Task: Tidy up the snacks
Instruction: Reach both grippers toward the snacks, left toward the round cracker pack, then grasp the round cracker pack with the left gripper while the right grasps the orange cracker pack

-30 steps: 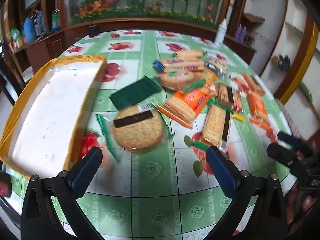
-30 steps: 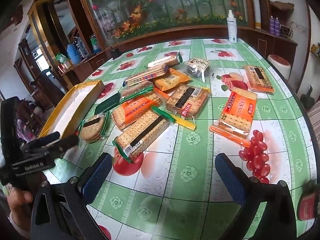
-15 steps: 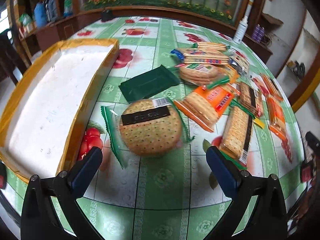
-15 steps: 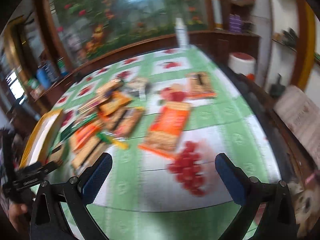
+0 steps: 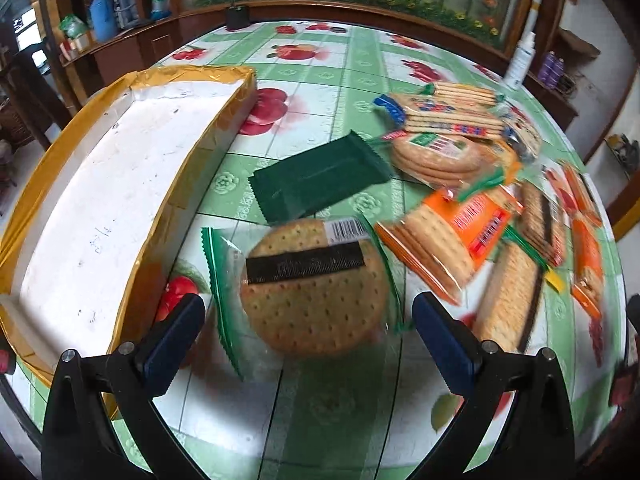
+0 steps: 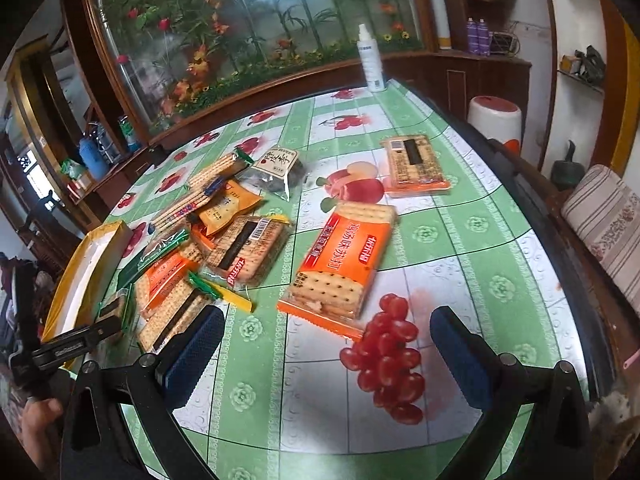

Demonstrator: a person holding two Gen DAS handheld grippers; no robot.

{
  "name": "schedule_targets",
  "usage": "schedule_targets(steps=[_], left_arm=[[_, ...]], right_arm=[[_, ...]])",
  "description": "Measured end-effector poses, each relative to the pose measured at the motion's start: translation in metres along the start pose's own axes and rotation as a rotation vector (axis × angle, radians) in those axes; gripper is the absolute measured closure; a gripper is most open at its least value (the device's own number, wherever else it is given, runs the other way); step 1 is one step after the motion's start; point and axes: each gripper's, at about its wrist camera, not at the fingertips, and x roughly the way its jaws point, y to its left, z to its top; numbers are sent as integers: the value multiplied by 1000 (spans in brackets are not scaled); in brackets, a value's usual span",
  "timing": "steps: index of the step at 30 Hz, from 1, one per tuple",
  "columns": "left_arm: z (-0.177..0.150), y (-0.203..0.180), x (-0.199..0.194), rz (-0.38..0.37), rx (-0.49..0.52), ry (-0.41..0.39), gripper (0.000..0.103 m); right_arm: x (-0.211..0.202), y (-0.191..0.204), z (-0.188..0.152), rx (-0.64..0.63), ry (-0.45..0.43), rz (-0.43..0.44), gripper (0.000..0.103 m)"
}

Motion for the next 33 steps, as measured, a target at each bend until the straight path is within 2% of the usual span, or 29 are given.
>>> schedule_targets(steps=[5, 10, 13, 19, 21, 25, 28, 30, 33], left_arm=[[7, 5, 10, 13, -45, 19, 0], [11, 10, 15, 10, -89, 33, 0], [12, 8, 17, 34, -91, 35, 0], [15, 3, 24, 86, -65, 31, 0], [17, 4, 25, 85, -67, 28, 0], [20, 5, 27, 93, -77, 24, 0], [18, 3, 27, 92, -69, 14, 1], [13, -1, 21, 83, -51, -4, 8], [10, -3, 16, 64, -34, -22, 21]], right_arm=[[21, -3, 10, 5, 31, -5, 0], [43, -3, 21, 6, 55, -93, 0], [59, -1, 28, 10, 80, -156, 0], [84, 4, 33, 5, 124, -215, 0], [91, 3, 33, 5, 137, -224, 5], [95, 4, 33, -31, 139, -261, 8], [95, 10, 33, -74, 135, -258, 19], [91, 13, 33, -99, 123, -251, 41], [90, 13, 32, -105, 121, -225, 43]])
